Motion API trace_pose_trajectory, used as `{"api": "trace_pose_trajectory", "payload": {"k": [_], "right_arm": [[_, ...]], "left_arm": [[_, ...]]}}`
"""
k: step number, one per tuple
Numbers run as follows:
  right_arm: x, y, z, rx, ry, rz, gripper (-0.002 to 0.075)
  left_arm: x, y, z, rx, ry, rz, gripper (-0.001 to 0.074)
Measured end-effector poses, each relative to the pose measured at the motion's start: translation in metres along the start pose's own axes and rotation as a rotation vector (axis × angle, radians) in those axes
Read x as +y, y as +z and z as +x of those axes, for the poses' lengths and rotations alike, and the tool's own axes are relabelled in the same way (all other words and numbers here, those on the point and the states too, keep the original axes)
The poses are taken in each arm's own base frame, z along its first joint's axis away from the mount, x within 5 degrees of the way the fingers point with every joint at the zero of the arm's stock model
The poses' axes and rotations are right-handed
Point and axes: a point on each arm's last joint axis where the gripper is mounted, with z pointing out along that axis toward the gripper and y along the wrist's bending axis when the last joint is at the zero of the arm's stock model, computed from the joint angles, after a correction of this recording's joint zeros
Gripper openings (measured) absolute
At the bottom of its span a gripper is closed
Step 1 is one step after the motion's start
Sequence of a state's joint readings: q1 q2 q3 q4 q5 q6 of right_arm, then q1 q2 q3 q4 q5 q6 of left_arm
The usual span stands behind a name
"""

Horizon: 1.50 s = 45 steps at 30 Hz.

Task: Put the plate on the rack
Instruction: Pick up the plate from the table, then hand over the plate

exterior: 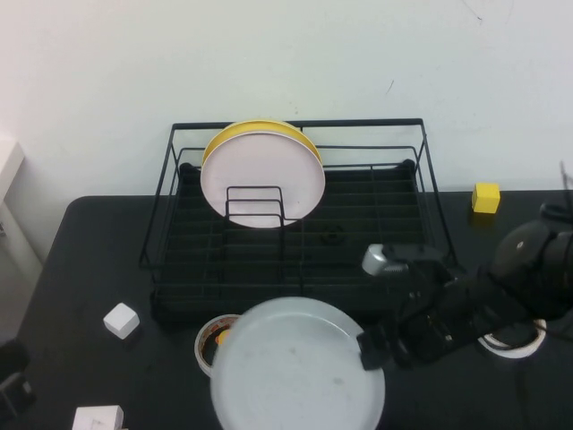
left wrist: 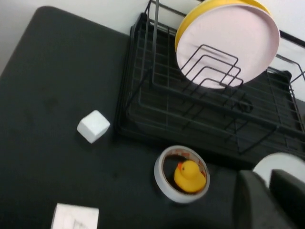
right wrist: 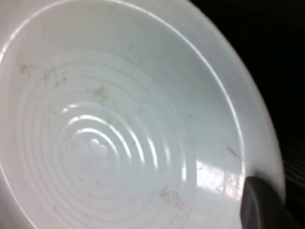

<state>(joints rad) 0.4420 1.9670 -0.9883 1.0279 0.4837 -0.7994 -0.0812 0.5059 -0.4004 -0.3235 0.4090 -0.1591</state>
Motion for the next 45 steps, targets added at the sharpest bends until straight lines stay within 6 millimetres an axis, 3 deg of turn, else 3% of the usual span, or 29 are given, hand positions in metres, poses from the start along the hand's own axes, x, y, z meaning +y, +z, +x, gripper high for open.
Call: {"api": "trace_pose_trajectory", "payload": {"k": [3,7,8,11,16,21,31,34,40,45], "right_arm": [[0.024,-0.014,-0.002,-0.034,-0.068,-0.031,0.0009],[0.056,-0.030,-0.001,-0.065,-0.157,-0.072,0.0009],[0.064,-0.032,0.001,-0.070,-0.179,-0.082,0.0009],[0.085,-0.037,0.007,-0.084,-0.236,-0.104,0.0009],[0.112,-0.034,0.012,-0.126,-0.288,-0.173,0.0009],[0.125,-0.035,0.008,-0.219,-0.307,-0.249,0.0009],[0.131,-0.037,0.004,-0.279,-0.345,-0.300,0.0009],[0.132,-0.037,0.004,-0.284,-0.345,-0.309,0.0009],[0.133,-0.038,0.003,-0.301,-0.385,-0.312,0.0009],[0.132,-0.039,0.001,-0.334,-0.435,-0.305,0.0015]], "left_arm": [[0.000,0.001,0.003,0.039,-0.008,-0.003,0.0165],[0.002,0.005,0.011,0.146,-0.050,-0.025,0.0538],[0.002,0.006,0.012,0.163,-0.061,-0.031,0.0584],[0.002,0.009,0.015,0.198,-0.074,-0.031,0.0661],[0.000,0.013,0.016,0.230,-0.122,-0.017,0.0689],[-0.003,0.017,0.019,0.282,-0.141,0.000,0.0692],[-0.012,0.018,0.023,0.337,-0.100,0.105,0.0667],[-0.013,0.018,0.023,0.341,-0.089,0.125,0.0563],[-0.016,0.018,0.023,0.338,-0.037,0.158,0.0132],[-0.020,0.018,0.021,0.308,0.070,0.229,0.0104]]}}
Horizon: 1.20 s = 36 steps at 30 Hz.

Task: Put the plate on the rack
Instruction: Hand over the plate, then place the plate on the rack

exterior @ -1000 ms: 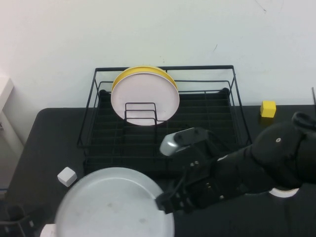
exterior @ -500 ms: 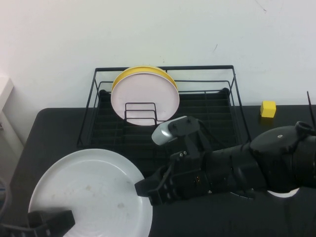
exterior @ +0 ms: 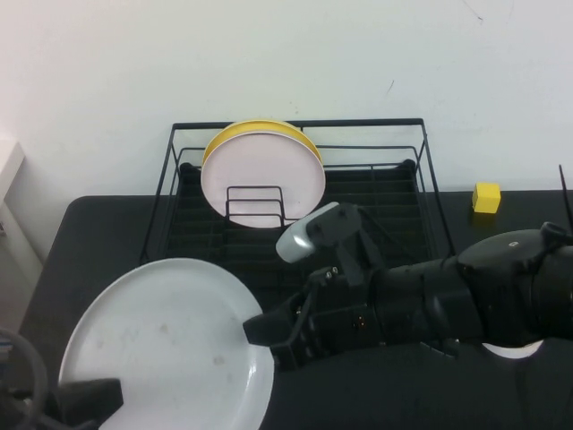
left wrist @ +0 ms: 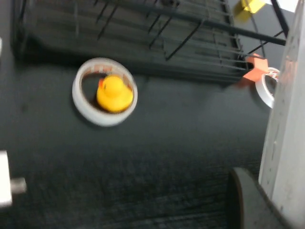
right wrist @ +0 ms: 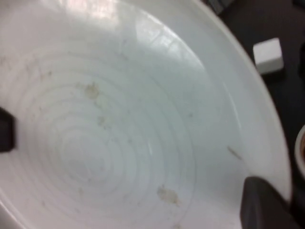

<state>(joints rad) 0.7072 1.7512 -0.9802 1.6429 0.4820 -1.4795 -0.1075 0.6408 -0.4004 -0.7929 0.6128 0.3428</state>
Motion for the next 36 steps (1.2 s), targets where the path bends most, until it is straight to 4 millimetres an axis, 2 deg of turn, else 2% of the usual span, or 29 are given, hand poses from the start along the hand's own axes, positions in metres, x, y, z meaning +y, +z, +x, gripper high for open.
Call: {"api": "trace_pose_trajectory", "payload": {"k": [2,4,9,11,14,17,20,23,26,29,32,36], "right_arm": [[0.000,0.000,-0.001,-0.013,-0.046,-0.003,0.0056],[0.001,0.000,-0.002,-0.021,-0.084,-0.017,0.0132],[0.008,-0.001,-0.009,-0.047,-0.112,-0.073,0.0432],[0.007,-0.003,-0.015,-0.067,-0.102,-0.086,0.0496],[-0.002,-0.014,-0.029,-0.111,-0.044,-0.081,0.0520],[-0.011,-0.038,-0.043,-0.175,-0.016,-0.097,0.0492],[-0.019,-0.070,-0.057,-0.254,-0.016,-0.110,0.0418],[-0.022,-0.104,-0.068,-0.319,-0.056,-0.124,0.0290],[-0.013,-0.127,-0.067,-0.283,-0.173,-0.147,0.0125],[-0.004,-0.136,-0.058,-0.173,-0.297,-0.144,0.0032],[-0.004,-0.138,-0.048,-0.053,-0.358,-0.130,0.0008],[-0.010,-0.138,-0.034,0.106,-0.432,-0.083,0.0001]], "left_arm": [[-0.001,0.000,-0.001,-0.016,0.072,0.011,0.0104],[-0.001,0.000,-0.003,-0.036,0.133,0.013,0.0104],[-0.002,0.000,-0.005,-0.055,0.289,0.015,0.0104],[-0.002,0.000,-0.005,-0.056,0.359,0.013,0.0104],[-0.004,-0.002,-0.009,-0.072,0.450,0.011,0.0103],[-0.009,-0.007,-0.021,-0.144,0.538,-0.008,0.0103],[-0.011,-0.012,-0.035,-0.250,0.589,-0.047,0.0103],[-0.012,-0.013,-0.049,-0.334,0.653,-0.090,0.0103],[-0.014,-0.007,-0.064,-0.360,0.750,-0.106,0.0103],[-0.018,0.005,-0.084,-0.357,0.871,-0.092,0.0103],[-0.024,0.019,-0.106,-0.357,1.053,-0.075,0.0103],[-0.026,0.043,-0.136,-0.380,1.204,-0.061,0.0103]]}}
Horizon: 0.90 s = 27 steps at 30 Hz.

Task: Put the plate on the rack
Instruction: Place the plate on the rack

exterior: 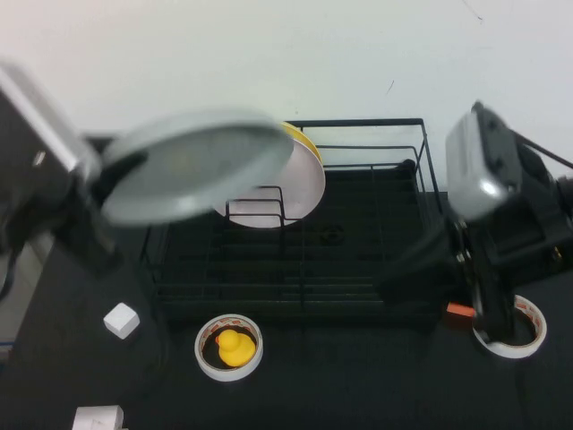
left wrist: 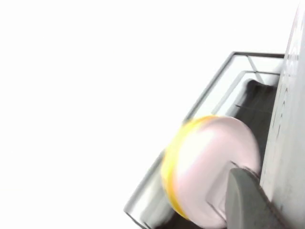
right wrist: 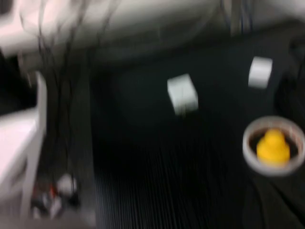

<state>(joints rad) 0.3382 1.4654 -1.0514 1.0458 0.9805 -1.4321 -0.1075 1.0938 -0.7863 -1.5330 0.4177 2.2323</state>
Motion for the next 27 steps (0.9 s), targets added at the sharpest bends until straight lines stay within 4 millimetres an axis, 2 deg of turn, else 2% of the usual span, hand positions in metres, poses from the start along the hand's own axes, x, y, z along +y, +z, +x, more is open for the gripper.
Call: {"api": "trace_pose_trajectory", "payload": {"k": [5,7,11,20,23,27], "right_arm": [[-0.001,-0.002,0.013,0.146,0.043,0.025,-0.0001],[-0.002,-0.002,0.015,0.168,0.058,0.030,-0.0001],[-0.001,-0.002,0.016,0.182,0.090,0.030,-0.0001],[-0.003,-0.002,0.017,0.183,0.107,0.045,-0.0001],[-0.004,-0.002,0.016,0.180,0.113,0.057,-0.0001],[-0.004,-0.002,0.016,0.179,0.117,0.064,-0.0001]], "left_arm": [[0.032,0.050,-0.001,-0.024,0.119,-0.016,0.0103],[0.039,0.072,0.006,-0.025,0.137,0.010,0.0103],[0.040,0.116,0.027,-0.033,0.149,0.098,0.0103],[0.041,0.174,0.072,0.037,0.225,0.147,0.0103],[0.037,0.186,0.084,0.049,0.220,0.168,0.0103],[0.033,0.197,0.089,0.045,0.283,0.184,0.0103]]}}
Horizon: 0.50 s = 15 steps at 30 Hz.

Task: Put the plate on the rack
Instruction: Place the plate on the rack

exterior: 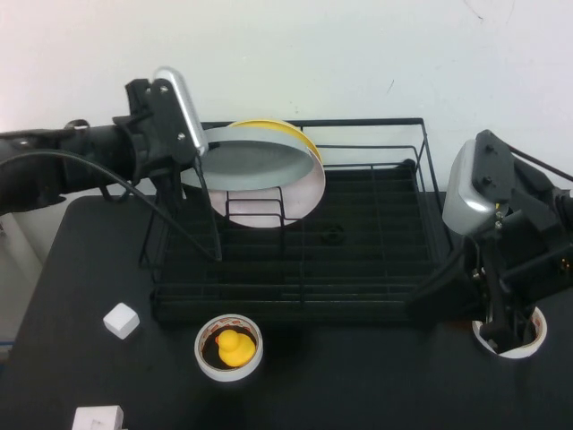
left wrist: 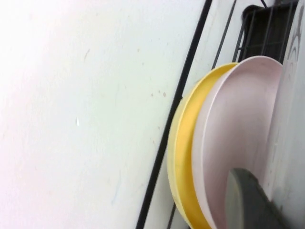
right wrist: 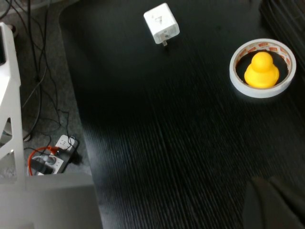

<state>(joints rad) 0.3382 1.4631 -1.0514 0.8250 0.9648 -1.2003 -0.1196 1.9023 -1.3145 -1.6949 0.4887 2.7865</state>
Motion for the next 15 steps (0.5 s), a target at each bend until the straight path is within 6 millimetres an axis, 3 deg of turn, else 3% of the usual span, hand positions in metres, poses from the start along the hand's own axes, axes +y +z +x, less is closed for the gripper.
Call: {"api": "trace_pose_trajectory", "payload": {"k": [8,15], "right_arm": [[0.000,0.000,0.000,0.001,0.001,0.003,-0.0001],[0.000,0.000,0.000,0.001,0.001,0.001,-0.0002]], "left_arm": [[-0.006,0.019,0.001,-0.012,0.064,0.025,0.0103],[-0.027,0.038,0.022,0.012,0.066,0.088,0.0103]]}}
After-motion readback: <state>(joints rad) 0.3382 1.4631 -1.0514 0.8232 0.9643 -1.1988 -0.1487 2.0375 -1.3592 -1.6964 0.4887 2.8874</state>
